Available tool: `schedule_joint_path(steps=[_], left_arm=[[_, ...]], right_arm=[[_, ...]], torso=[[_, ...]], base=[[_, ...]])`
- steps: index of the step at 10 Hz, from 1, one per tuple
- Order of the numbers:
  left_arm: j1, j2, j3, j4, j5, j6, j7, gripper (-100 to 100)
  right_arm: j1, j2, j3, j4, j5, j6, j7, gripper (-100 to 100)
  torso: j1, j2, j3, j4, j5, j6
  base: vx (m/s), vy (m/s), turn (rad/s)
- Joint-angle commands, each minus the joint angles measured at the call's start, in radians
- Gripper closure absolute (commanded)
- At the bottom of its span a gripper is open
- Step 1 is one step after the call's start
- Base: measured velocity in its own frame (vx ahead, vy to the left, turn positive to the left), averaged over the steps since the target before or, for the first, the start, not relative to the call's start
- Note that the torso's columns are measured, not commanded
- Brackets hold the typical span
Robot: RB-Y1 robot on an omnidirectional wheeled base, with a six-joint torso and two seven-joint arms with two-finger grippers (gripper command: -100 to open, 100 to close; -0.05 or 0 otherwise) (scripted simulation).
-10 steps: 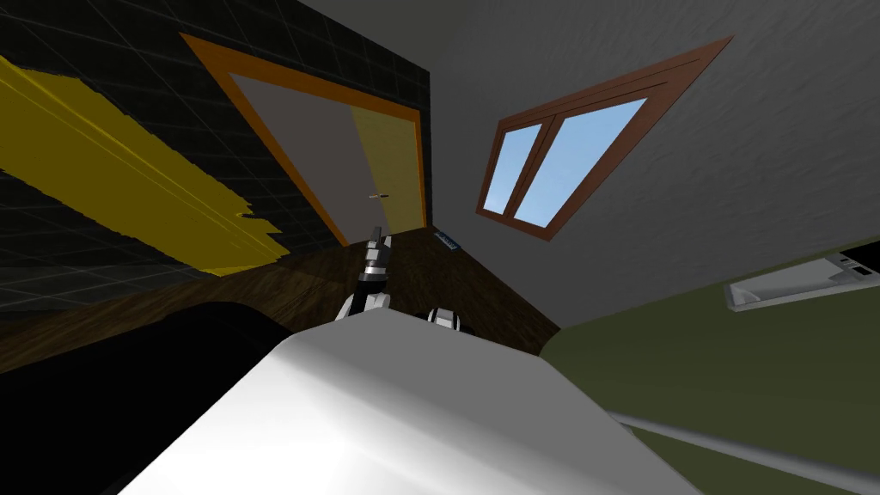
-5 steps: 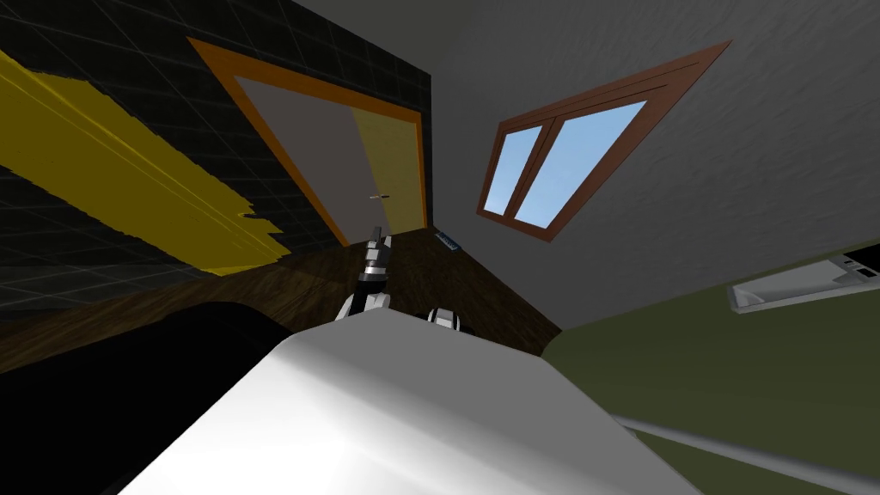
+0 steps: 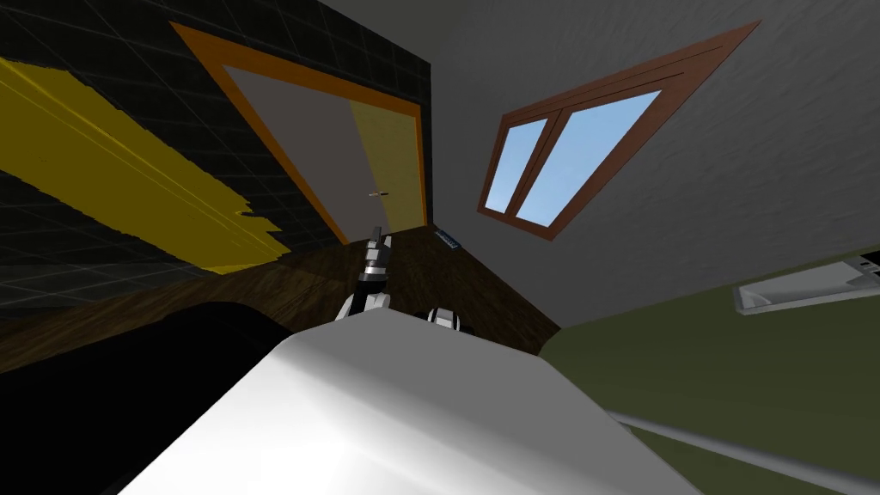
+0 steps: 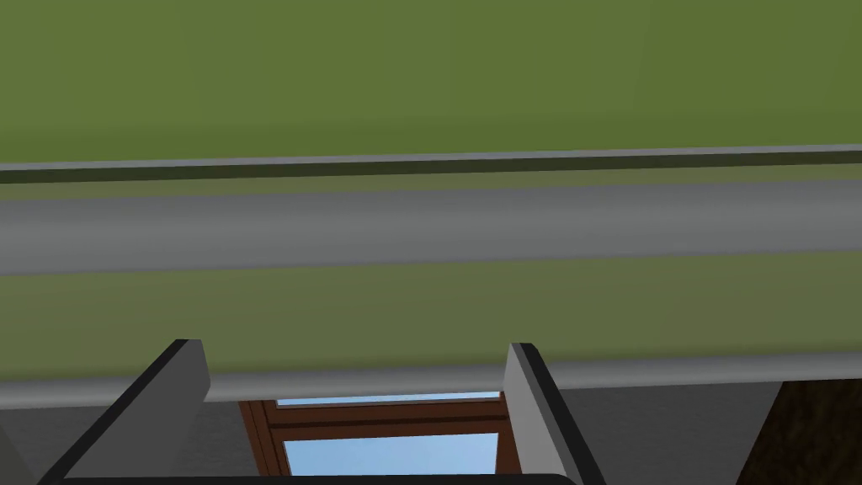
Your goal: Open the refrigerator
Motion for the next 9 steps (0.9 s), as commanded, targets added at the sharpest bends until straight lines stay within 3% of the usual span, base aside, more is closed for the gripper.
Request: schedule_joint_path(steps=[1, 3, 6, 9], left_arm=[[0.0, 0.0, 0.0, 0.0, 0.0, 0.0, 0.0, 0], [0.0, 0.0, 0.0, 0.0, 0.0, 0.0, 0.0, 0], [0.0, 0.0, 0.0, 0.0, 0.0, 0.0, 0.0, 0], [0.001, 0.0, 0.0, 0.0, 0.0, 0.0, 0.0, 0]], right_arm=[[0.006, 0.002, 0.003, 0.009, -0.001, -0.008, -0.004, 100], [0.018, 0.016, 0.0, 0.025, 0.005, 0.0, -0.008, 100], [0.037, 0.039, -0.004, 0.049, 0.015, 0.02, -0.015, 100], [0.055, 0.061, -0.009, 0.074, 0.025, 0.041, -0.023, 100]], torso=[[-0.006, 0.001, 0.0, 0.001, 0.0, -0.001], [-0.001, 0.0, 0.005, 0.001, -0.008, 0.005], [-0.007, 0.001, 0.004, 0.0, -0.009, 0.0], [-0.013, 0.0, 0.001, -0.001, -0.009, -0.002]], base=[[0.022, -0.028, -0.061], [0.156, 0.077, -0.058], [0.252, 0.125, -0.029], [0.328, 0.102, -0.047]])
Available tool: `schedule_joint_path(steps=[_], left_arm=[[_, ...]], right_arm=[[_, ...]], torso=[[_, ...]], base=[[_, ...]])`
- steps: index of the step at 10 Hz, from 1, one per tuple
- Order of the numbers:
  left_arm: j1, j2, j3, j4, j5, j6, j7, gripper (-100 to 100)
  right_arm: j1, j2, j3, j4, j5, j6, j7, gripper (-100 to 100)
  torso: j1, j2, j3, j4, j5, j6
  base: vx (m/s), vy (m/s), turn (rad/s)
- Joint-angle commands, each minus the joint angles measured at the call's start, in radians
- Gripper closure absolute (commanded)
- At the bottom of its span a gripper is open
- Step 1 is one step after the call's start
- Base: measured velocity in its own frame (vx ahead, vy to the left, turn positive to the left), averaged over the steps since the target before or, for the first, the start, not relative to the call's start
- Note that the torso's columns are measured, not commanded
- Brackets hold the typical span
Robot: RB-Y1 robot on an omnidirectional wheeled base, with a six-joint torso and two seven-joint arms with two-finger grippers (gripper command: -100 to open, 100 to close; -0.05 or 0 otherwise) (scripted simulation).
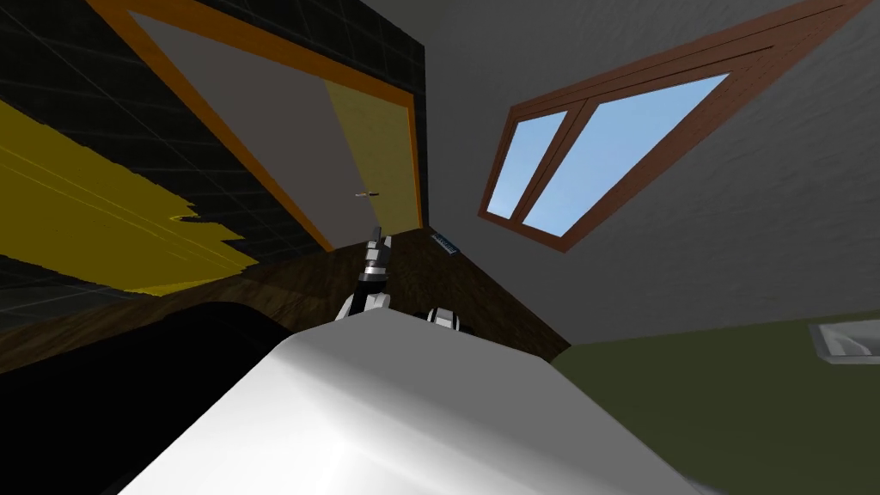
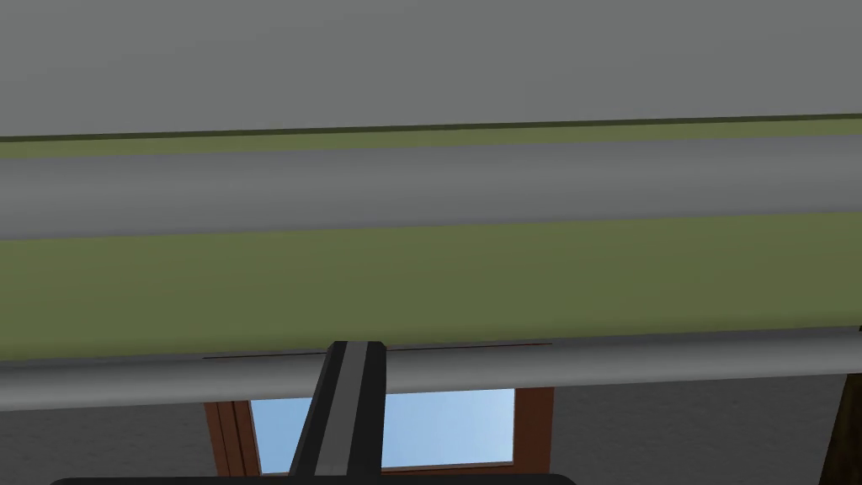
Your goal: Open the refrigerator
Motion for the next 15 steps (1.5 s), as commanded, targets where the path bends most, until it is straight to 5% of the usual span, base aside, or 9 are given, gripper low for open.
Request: schedule_joint_path(steps=[1, 10, 11, 15], left_arm=[[0.0, 0.0, 0.0, 0.0, 0.0, 0.0, 0.0, 0], [0.0, 0.0, 0.0, 0.0, 0.0, 0.0, 0.0, 0], [0.0, 0.0, 0.0, 0.0, 0.0, 0.0, 0.0, 0], [-0.001, 0.0, 0.0, 0.0, 0.0, 0.0, 0.0, 0]], right_arm=[[0.017, 0.014, -0.01, 0.024, 0.009, 0.027, -0.006, 100], [0.056, 0.063, -0.015, 0.07, 0.031, 0.067, -0.024, 100], [0.095, 0.058, -0.036, 0.091, 0.016, 0.059, -0.034, -100], [0.181, 0.038, -0.086, 0.147, -0.026, 0.046, -0.065, -100]], torso=[[-0.001, -0.002, -0.001, 0.0, -0.001, -0.001], [0.012, 0.007, 0.006, 0.003, 0.003, 0.007], [0.01, 0.018, 0.013, 0.006, 0.003, 0.009], [0.014, 0.018, 0.016, 0.008, 0.001, 0.013]], base=[[0.318, 0.086, -0.046], [0.247, 0.117, -0.017], [0.016, 0.035, 0.042], [-0.037, -0.001, 0.055]])
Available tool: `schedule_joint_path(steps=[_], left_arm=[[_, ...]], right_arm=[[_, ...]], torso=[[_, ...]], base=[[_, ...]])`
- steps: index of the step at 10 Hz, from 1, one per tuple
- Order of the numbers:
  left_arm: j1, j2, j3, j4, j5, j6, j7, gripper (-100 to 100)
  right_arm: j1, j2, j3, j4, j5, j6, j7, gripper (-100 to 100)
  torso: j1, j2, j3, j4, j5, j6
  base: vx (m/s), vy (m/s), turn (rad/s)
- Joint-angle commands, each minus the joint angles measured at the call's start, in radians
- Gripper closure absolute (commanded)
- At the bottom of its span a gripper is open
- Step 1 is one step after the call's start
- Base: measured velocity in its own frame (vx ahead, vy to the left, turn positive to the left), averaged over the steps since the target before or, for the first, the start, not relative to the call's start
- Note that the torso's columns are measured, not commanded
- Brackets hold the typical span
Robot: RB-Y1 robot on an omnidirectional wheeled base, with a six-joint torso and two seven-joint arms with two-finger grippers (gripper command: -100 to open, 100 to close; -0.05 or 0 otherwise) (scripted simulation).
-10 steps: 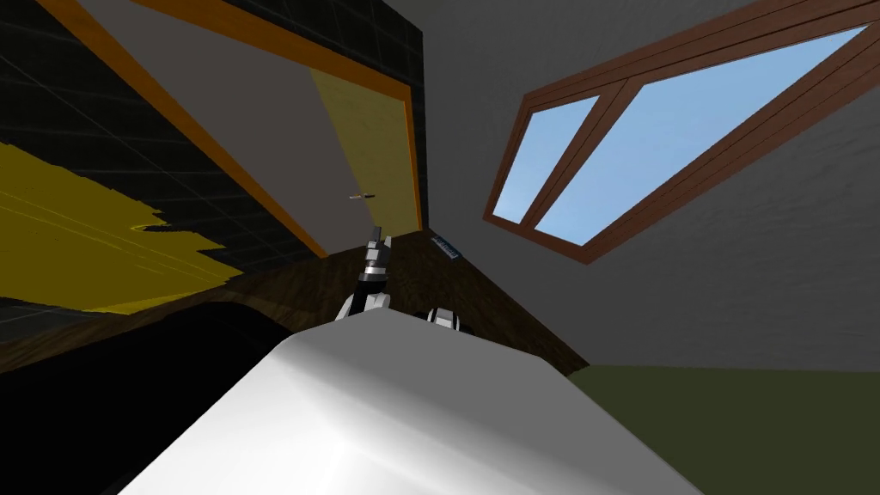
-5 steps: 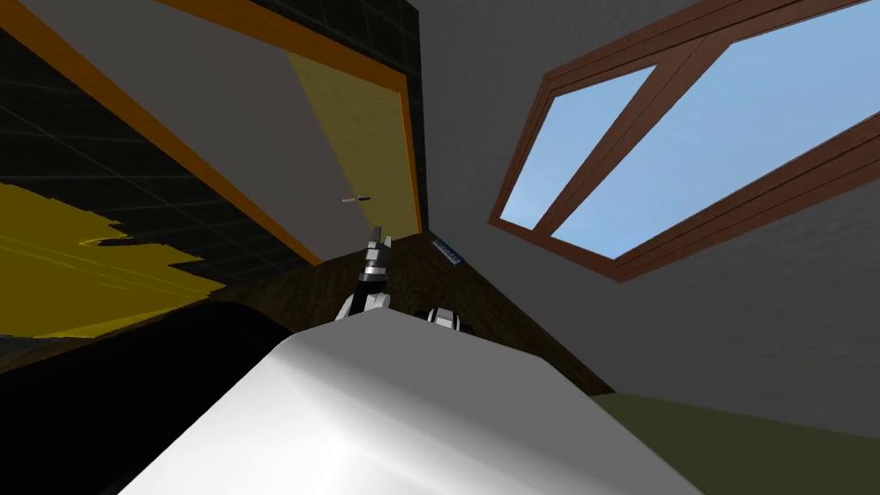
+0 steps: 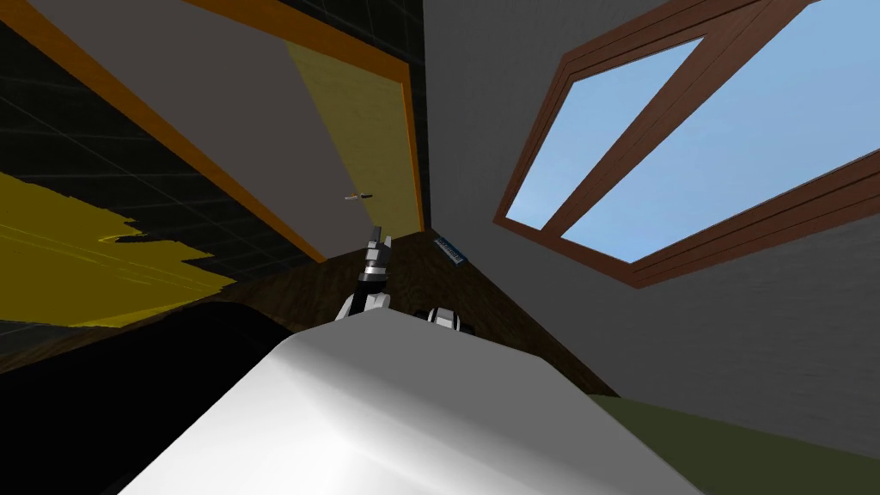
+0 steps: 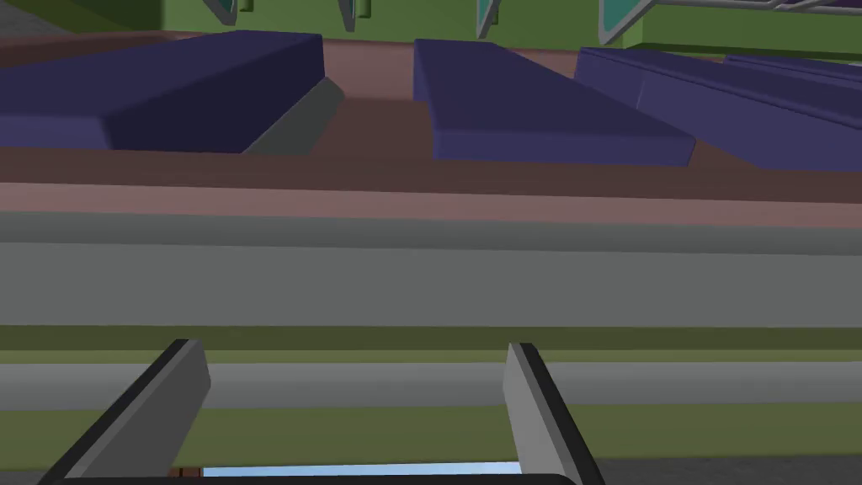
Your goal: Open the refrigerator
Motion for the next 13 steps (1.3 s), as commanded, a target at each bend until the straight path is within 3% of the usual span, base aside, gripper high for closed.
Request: schedule_joint_path(steps=[1, 8, 9, 13], left_arm=[[0.0, 0.0, 0.0, 0.0, 0.0, 0.0, 0.0, 0], [0.0, 0.0, 0.0, 0.0, 0.0, 0.0, 0.0, 0], [0.0, 0.0, 0.0, 0.0, 0.0, 0.0, 0.0, 0], [0.0, 0.0, 0.0, 0.0, 0.0, 0.0, 0.0, 0]], right_arm=[[0.061, -0.014, -0.034, 0.042, -0.032, -0.01, -0.024, -100], [0.232, -0.099, -0.115, 0.212, -0.158, -0.063, -0.113, -100], [0.232, -0.099, -0.115, 0.217, -0.158, -0.063, -0.113, -100], [0.316, -0.165, -0.147, 0.337, -0.241, -0.103, -0.166, -100]], torso=[[0.001, -0.003, -0.002, -0.001, 0.0, 0.0], [0.0, -0.002, -0.001, 0.0, 0.0, 0.0], [0.001, -0.002, -0.001, -0.001, 0.0, 0.0], [0.0, -0.002, -0.002, -0.001, 0.0, 0.0]], base=[[-0.054, -0.001, 0.071], [-0.069, 0.001, 0.108], [-0.063, 0.003, 0.05], [-0.081, -0.004, 0.13]])
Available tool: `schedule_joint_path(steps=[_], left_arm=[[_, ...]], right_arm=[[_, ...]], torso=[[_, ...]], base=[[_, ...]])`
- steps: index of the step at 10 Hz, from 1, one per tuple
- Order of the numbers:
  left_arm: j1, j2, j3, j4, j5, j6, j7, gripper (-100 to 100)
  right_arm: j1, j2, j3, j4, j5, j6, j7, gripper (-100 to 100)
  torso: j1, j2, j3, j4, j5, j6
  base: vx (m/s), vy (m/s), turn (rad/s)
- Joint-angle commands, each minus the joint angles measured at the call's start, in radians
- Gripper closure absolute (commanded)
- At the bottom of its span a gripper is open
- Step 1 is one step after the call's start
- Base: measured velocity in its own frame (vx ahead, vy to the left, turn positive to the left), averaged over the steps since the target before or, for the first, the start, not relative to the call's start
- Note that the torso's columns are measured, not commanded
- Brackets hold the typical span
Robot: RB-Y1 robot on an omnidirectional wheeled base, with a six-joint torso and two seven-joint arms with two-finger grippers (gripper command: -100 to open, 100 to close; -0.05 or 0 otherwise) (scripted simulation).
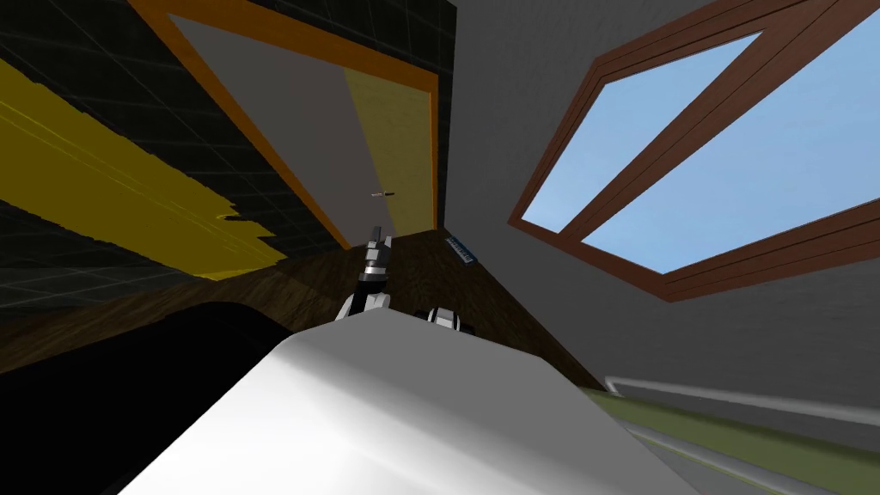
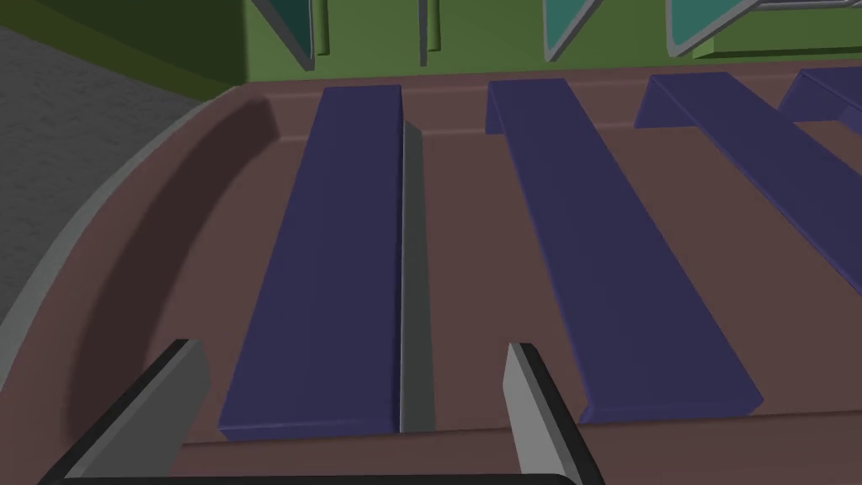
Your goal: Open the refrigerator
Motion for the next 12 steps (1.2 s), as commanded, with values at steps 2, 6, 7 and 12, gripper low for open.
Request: schedule_joint_path(steps=[2, 6, 7, 12], left_arm=[[0.0, 0.0, 0.0, 0.0, 0.0, 0.0, 0.0, 0], [0.0, 0.0, 0.0, 0.0, 0.0, 0.0, 0.0, 0], [0.0, 0.0, 0.0, 0.0, 0.0, 0.0, 0.0, 0], [0.0, 0.0, 0.0, 0.0, 0.0, 0.0, 0.0, 0]], right_arm=[[0.067, -0.064, -0.021, 0.107, -0.071, -0.032, -0.045, -100], [0.139, -0.135, -0.048, 0.221, -0.146, -0.074, -0.084, -100], [0.156, -0.152, -0.055, 0.247, -0.163, -0.084, -0.091, -100], [0.238, -0.23, -0.097, 0.358, -0.233, -0.13, -0.118, -100]], torso=[[0.0, 0.002, 0.001, 0.001, 0.0, 0.0], [0.0, -0.001, 0.0, 0.0, 0.0, 0.0], [0.0, 0.0, 0.0, 0.0, 0.0, 0.0], [-0.001, -0.001, -0.001, 0.0, 0.0, 0.0]], base=[[-0.113, -0.014, 0.127], [-0.12, -0.022, 0.149], [-0.116, -0.025, 0.117], [-0.111, -0.019, 0.122]])
